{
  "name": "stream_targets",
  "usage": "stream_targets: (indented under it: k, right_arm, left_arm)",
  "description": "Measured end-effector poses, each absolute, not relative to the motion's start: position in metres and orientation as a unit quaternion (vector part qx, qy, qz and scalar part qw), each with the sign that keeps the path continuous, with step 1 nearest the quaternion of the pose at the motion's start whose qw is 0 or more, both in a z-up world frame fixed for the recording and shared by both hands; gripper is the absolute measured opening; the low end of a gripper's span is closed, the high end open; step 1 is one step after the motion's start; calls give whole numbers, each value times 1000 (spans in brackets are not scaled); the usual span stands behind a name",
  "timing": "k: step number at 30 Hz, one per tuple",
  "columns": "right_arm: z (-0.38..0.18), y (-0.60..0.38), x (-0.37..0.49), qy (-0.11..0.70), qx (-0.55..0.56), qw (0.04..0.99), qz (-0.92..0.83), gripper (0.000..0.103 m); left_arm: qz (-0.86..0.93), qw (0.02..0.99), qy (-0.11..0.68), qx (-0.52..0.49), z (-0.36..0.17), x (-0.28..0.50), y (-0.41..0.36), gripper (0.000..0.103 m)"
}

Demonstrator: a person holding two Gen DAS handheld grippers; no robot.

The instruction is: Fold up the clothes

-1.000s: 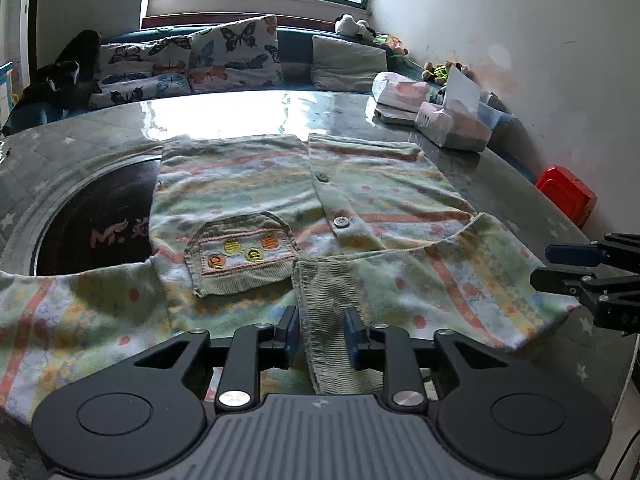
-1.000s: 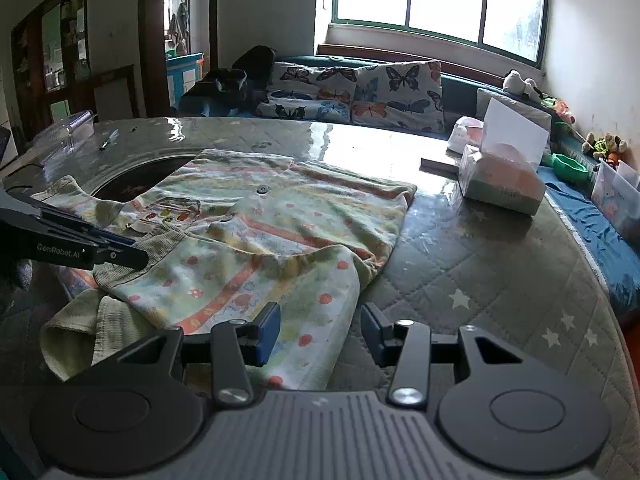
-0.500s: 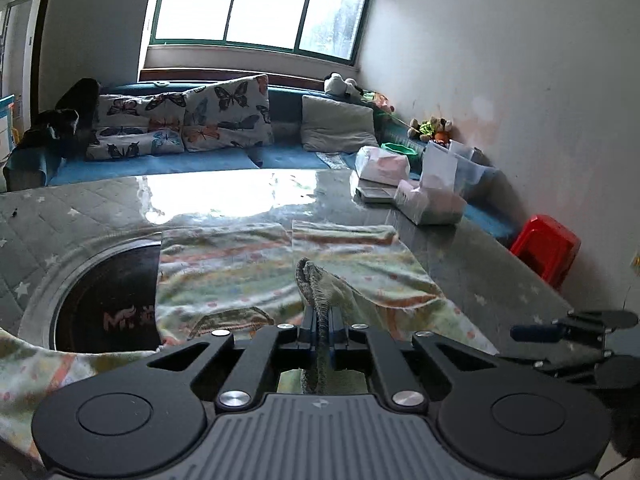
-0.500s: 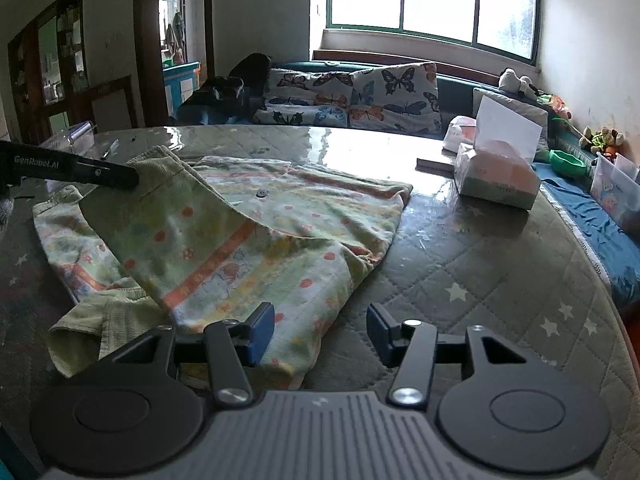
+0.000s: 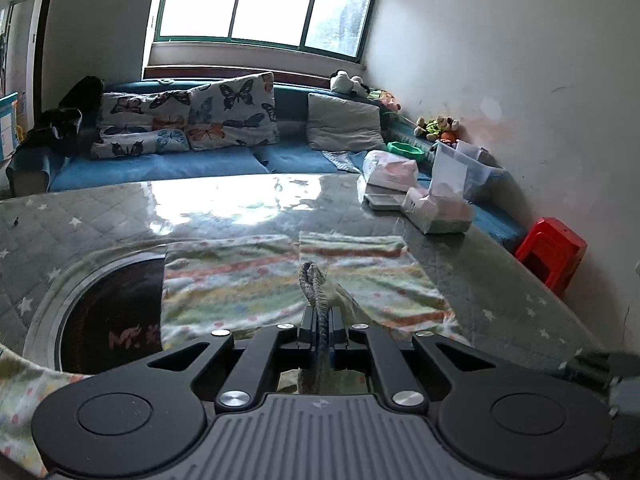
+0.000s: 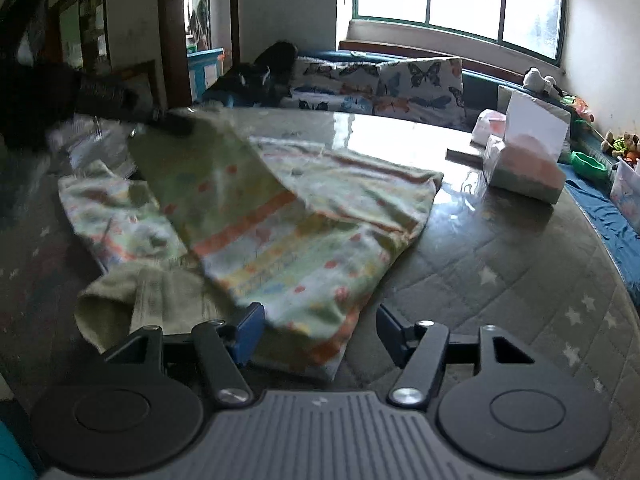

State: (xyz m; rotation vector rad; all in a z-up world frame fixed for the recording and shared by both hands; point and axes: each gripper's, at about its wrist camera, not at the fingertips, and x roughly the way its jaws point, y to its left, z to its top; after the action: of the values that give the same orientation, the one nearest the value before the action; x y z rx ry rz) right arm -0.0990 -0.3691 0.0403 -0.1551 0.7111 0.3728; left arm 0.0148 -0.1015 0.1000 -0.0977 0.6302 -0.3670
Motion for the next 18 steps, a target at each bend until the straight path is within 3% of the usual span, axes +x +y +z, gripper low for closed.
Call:
stream_targets:
  k: [10, 18]
  right_arm:
    - [30, -383, -100, 365, -77, 919, 129, 64]
    - [44, -403, -107, 362, -60, 919, 147, 63]
  left_arm:
    - [-182, 930, 315, -56, 106, 18, -100, 6]
    - [-154, 917, 363, -58, 74, 29, -87, 7]
